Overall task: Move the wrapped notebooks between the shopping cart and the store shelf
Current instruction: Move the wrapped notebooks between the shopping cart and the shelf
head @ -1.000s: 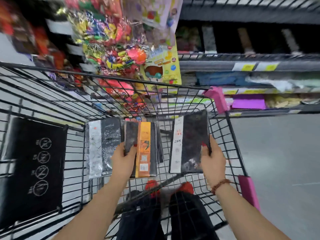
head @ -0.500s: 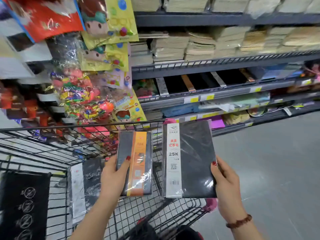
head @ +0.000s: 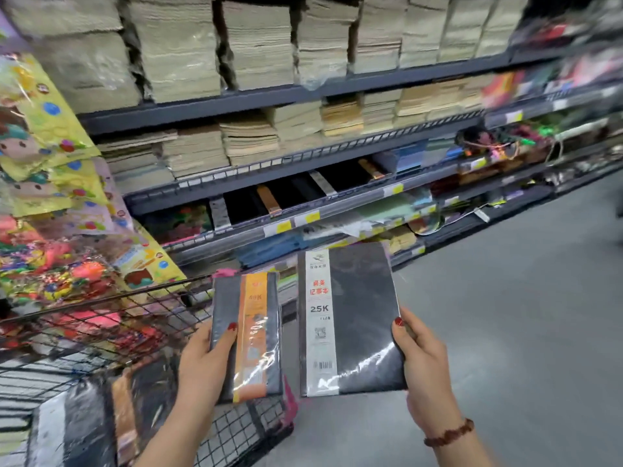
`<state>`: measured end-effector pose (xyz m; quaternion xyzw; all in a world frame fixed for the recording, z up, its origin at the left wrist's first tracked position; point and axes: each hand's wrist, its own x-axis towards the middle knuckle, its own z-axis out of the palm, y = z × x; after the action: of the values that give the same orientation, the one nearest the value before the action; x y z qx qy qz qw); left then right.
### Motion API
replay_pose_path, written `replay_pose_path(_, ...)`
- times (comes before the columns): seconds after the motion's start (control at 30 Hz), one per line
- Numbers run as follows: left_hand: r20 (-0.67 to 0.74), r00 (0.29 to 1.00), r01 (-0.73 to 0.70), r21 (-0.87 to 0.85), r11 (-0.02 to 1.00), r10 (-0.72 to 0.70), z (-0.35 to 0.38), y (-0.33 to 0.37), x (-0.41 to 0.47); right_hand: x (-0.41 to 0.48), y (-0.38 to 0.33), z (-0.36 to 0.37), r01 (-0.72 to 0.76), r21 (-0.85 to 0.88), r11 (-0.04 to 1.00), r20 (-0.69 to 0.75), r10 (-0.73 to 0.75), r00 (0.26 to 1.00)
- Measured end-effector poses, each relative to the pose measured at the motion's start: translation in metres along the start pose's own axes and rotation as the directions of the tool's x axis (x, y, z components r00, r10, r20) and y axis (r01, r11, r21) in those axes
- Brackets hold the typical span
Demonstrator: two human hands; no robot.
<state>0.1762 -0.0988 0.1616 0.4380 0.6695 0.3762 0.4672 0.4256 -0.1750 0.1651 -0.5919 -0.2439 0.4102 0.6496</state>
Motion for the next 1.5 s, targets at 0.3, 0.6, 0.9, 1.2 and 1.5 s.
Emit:
replay_pose_path(0.3,0.063,0.998,-0.022,-0.037,0.999,0.025,0.102,0.029,-0.040,0.039,-0.037,-0.090,-0.007,0.080,0.997,-0.027,0.010,1.000)
replay_pose_path(0.6,0.086,0.996,0.007,-0.055,0.998,-0.002,0.160,0.051,-0.005,0.102,-0.047,-0.117,-0.025,0.103,0.994,-0.075,0.033,0.997)
replay_pose_path(0.9,0.054,0.991,0.128,-0.202,0.971,-0.120,0.227,0.086,0.098,0.234,-0.055,-0.094,-0.060,0.020,0.998,-0.039,0.060,0.997)
replay_pose_path(1.2,0.002,0.979,0.200,-0.247,0.948,-0.206,0.273,0.124,0.178,0.351,-0.059,-0.059,-0.145,-0.002,0.989,0.033,0.145,0.989)
replay_pose_path(1.5,-0.184,0.951,0.194,-0.272,0.943,-0.248,0.326,0.134,0.218,0.472,-0.041,-0.049,-0.250,-0.085,0.965,0.143,0.260,0.955)
